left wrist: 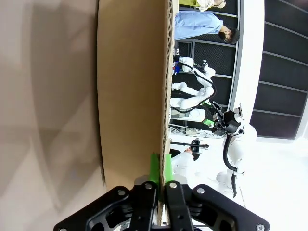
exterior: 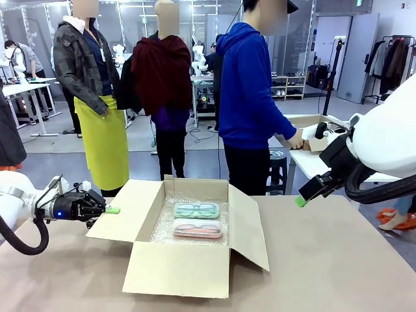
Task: Pack the glasses set securely to prepare it for shipping.
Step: Position the Package Box on the left side of the table.
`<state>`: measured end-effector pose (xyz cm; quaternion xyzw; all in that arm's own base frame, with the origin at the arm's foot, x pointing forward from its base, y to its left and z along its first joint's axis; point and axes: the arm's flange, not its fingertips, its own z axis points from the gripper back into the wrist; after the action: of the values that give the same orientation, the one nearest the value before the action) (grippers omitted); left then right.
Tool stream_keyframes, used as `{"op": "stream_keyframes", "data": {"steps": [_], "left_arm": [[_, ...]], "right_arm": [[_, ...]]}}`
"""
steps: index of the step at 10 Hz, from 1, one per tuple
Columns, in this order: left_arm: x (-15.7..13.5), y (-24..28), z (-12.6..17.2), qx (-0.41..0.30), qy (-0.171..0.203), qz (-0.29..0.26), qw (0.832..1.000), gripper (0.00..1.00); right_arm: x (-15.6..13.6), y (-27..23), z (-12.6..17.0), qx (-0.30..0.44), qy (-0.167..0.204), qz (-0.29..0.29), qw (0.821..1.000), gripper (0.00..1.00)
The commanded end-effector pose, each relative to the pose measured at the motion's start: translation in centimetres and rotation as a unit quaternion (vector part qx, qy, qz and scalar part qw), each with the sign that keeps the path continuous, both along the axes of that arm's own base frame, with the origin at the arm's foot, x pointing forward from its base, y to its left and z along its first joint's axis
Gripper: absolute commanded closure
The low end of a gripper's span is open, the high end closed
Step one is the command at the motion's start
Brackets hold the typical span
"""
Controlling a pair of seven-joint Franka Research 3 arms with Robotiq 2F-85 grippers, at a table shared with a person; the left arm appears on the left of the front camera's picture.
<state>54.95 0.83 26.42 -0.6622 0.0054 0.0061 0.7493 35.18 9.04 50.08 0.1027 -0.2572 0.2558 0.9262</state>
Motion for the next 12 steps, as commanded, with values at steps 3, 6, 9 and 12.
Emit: {"op": "stream_keyframes", "data": {"steps": [3, 6, 9, 12], "left_arm": [[0.5, 2.1, 0.8, 0.004, -0.005, -0.016, 1.000, 0.98], [0.0, 10.1, 2.1, 0.031, -0.054, -0.023, 0.998, 0.98], [-0.4, 21.2, 4.2, -0.010, -0.045, 0.003, 0.999, 0.98], [0.2, 31.0, 5.4, 0.001, -0.034, 0.030, 0.999, 0.98]], "right_arm": [[-0.3, 0.2, 0.0, -0.001, 0.004, -0.008, 1.000, 0.06], [-0.3, 0.2, 0.0, -0.001, 0.004, -0.008, 1.000, 0.06], [-0.3, 0.2, 0.0, -0.001, 0.004, -0.008, 1.000, 0.06], [-0.3, 0.2, 0.0, -0.001, 0.004, -0.008, 1.000, 0.06]]}}
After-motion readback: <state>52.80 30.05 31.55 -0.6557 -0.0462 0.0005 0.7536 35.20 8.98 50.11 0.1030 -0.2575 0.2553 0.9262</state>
